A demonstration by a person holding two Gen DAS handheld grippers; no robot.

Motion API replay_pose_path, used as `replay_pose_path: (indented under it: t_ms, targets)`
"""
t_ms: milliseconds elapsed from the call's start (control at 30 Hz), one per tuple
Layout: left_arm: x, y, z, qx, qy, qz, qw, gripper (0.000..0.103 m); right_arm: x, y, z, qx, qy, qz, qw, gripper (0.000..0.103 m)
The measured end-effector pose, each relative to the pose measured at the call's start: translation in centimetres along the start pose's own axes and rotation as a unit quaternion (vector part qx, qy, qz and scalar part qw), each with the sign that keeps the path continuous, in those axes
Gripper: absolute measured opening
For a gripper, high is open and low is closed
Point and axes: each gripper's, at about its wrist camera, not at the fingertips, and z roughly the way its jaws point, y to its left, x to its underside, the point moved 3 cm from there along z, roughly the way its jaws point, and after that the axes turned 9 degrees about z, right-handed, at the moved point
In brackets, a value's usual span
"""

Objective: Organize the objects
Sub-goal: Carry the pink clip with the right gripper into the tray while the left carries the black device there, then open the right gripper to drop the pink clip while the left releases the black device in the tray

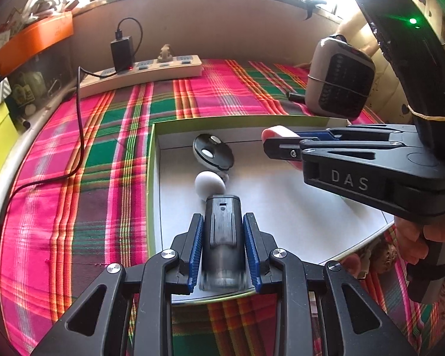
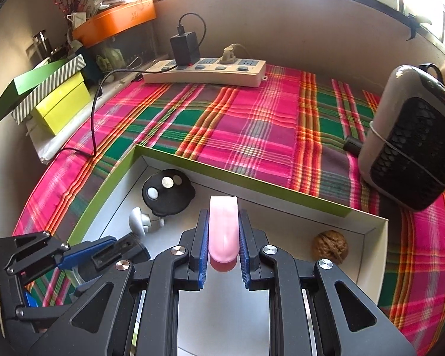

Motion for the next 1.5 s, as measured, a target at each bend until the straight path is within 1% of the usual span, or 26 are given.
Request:
replay_pose_path:
  t_ms: [533, 1200, 1233, 1300, 1333, 1367, 1500]
  targets:
    - [-0.1, 0.1, 0.1, -0.001, -0.002, 0.001, 1.0, 0.025, -0.1, 0.6, 1.9, 0.004, 0.015, -0.001, 1.0, 0.019]
    - [-0.1, 0.0, 0.3, -0.01, -0.003, 0.01, 0.9999, 0.025, -0.2, 0.6, 2.4, 0.013, 0.021, 0.0, 1.0, 0.019]
    - [-0.1, 0.0, 0.3, -0.011, -0.002, 0.011, 0.9999, 0.025, -0.3, 0.6, 2.4, 0.014, 0.021, 0.0, 1.0, 0.02]
    - [-0.1, 0.0, 0.3, -0.012, -0.002, 0.012, 0.9999, 0.025, -0.3, 0.6, 2.3, 0.012, 0.021, 0.002, 1.0, 0.026]
    - [-0.1, 0.0, 0.3, -0.012, -0.002, 0.011, 0.9999, 0.025, -0.3, 0.6, 2.3, 0.011, 0.021, 0.004, 1.0, 0.032]
    - [-0.1, 0.0, 0.3, -0.012, -0.002, 0.011, 0.9999, 0.025, -0.3, 0.5, 2.3, 0.01, 0.021, 0.006, 1.0, 0.036]
    - [-0.1, 0.0, 0.2, -0.011, -0.001, 0.013, 0.9999, 0.027, -0.2, 0.5, 2.1, 0.013, 0.019, 0.004, 1.0, 0.036]
